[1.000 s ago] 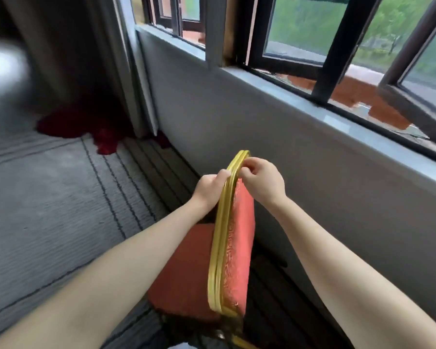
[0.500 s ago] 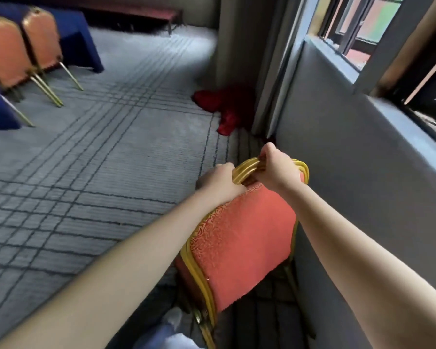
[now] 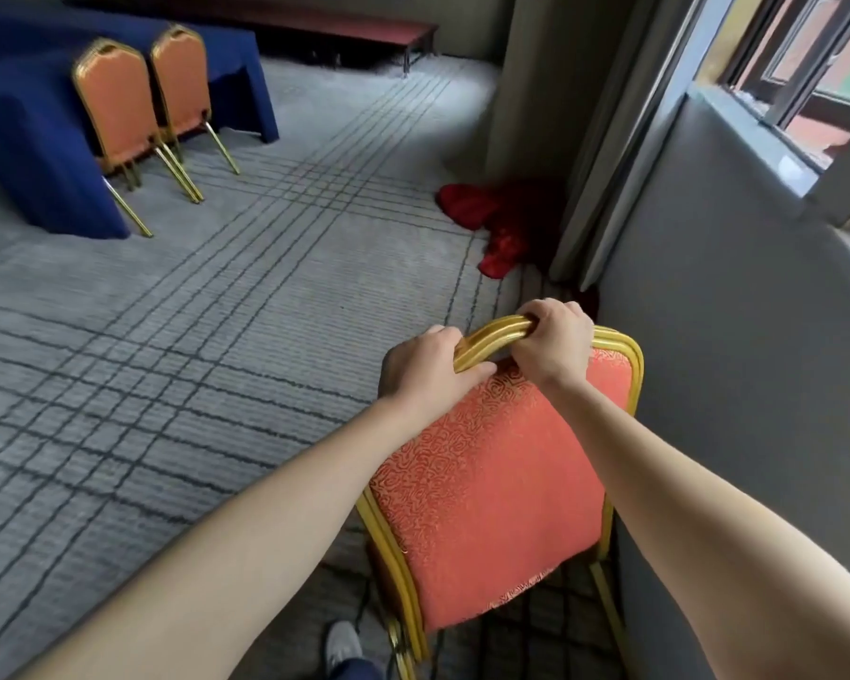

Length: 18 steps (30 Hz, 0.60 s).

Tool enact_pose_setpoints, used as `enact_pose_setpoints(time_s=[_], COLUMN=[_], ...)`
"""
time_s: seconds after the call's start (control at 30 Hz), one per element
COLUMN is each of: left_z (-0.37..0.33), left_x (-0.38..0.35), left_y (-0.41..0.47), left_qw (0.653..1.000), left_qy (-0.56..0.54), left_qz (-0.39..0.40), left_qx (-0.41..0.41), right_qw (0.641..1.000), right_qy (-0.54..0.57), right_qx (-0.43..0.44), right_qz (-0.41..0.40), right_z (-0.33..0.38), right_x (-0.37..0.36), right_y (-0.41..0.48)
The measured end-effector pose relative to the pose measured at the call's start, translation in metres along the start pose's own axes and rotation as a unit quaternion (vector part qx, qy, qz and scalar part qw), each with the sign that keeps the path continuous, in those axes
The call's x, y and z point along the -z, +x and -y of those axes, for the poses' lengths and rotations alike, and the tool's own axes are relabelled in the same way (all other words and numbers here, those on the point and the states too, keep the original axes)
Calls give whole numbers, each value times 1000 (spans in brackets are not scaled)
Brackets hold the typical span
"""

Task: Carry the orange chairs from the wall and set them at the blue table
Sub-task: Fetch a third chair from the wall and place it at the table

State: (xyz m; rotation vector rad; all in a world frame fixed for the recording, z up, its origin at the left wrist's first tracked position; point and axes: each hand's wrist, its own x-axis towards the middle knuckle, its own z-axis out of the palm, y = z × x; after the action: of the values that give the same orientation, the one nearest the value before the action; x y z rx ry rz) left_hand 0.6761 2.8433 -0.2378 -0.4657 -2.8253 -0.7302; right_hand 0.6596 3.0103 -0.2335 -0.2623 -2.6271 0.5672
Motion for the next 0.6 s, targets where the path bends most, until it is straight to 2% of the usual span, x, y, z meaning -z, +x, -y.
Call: enact_pose_setpoints(time_s=[0.33, 0.6], left_z=[80, 143], left_x=[69, 91], left_y=[137, 229], left_qw=[996, 993], left_qy=[-13, -4], left_qz=[-62, -87], left_qx=[-64, -85], right_qw=[992, 986], right_qy=[25, 60], right_qx=[-1, -6], right_qz=[-125, -155], right_z=[96, 140], right_x=[-27, -84], right_y=[122, 202])
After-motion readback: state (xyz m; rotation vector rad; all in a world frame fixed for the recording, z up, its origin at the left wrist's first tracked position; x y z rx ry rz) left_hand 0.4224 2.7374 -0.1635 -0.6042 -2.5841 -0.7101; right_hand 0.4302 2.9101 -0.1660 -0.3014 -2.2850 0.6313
